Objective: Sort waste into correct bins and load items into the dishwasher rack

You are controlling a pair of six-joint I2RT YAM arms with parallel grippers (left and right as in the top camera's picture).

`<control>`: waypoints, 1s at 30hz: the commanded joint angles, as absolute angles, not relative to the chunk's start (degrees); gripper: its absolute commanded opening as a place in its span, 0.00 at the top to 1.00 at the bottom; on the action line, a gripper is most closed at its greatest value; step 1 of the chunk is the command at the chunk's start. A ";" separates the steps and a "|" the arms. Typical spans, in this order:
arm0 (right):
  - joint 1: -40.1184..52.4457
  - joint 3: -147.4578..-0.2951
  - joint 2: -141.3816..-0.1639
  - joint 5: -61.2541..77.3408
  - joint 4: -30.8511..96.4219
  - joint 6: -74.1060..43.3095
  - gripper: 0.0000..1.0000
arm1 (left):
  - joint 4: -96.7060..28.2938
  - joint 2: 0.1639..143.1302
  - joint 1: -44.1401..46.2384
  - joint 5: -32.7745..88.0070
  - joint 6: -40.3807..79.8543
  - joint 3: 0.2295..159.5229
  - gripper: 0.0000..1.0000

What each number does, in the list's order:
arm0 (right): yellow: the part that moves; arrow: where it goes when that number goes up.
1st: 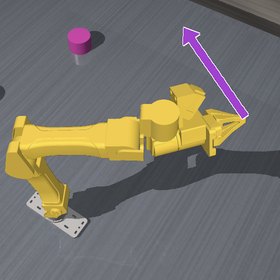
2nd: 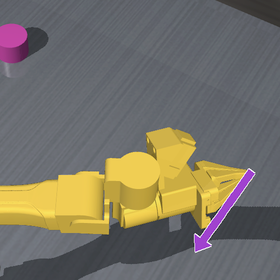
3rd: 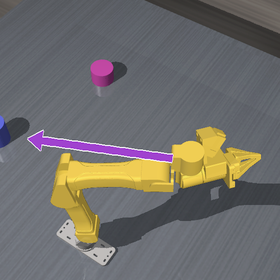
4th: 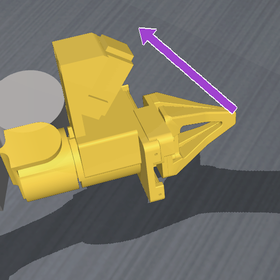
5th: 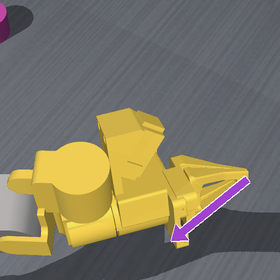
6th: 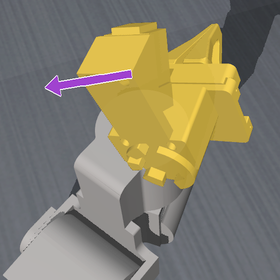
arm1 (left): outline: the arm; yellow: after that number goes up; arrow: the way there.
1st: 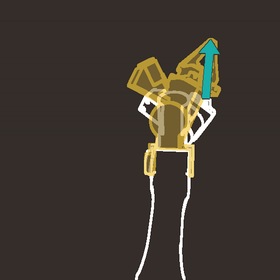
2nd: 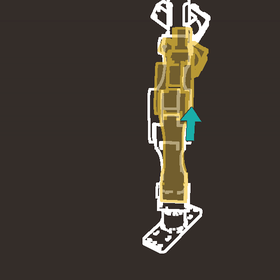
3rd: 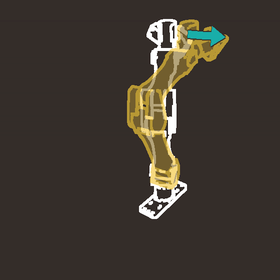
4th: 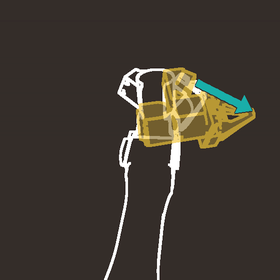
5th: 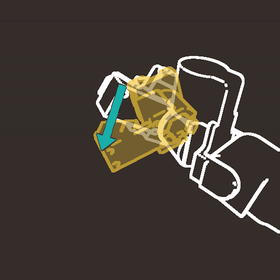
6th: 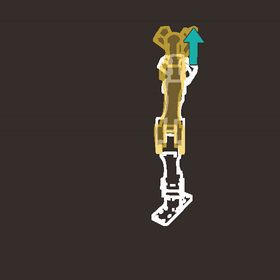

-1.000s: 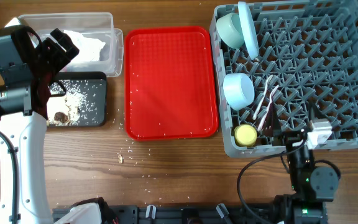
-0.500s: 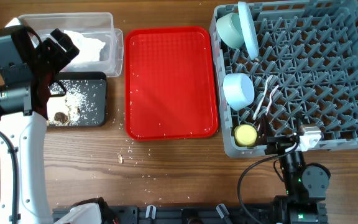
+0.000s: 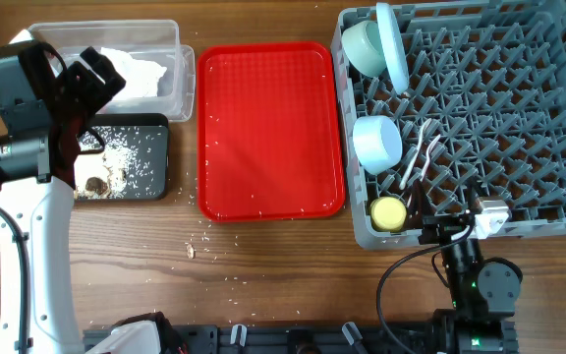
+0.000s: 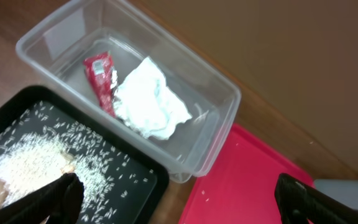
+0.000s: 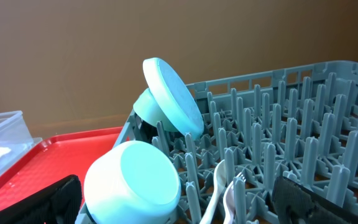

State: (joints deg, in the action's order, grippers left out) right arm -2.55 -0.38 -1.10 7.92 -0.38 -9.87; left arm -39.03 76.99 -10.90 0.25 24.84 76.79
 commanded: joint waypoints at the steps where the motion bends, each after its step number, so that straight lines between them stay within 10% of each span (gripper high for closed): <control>1: -2.26 -0.30 -0.27 8.62 -0.58 -10.68 0.00 | -41.54 76.71 -11.16 -1.56 25.74 77.10 0.00; 13: -2.26 -0.30 -0.27 8.64 -0.58 -10.68 0.00 | -8.34 43.22 -10.04 0.64 25.93 32.16 0.00; 30: -2.26 -0.30 -0.27 8.62 -0.58 -10.66 0.00 | 4.29 3.95 -4.86 1.91 11.03 2.02 0.00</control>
State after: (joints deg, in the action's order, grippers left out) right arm -2.55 -0.36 -0.67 7.92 -0.40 -9.87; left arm 3.99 7.07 -5.32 0.34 18.09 4.05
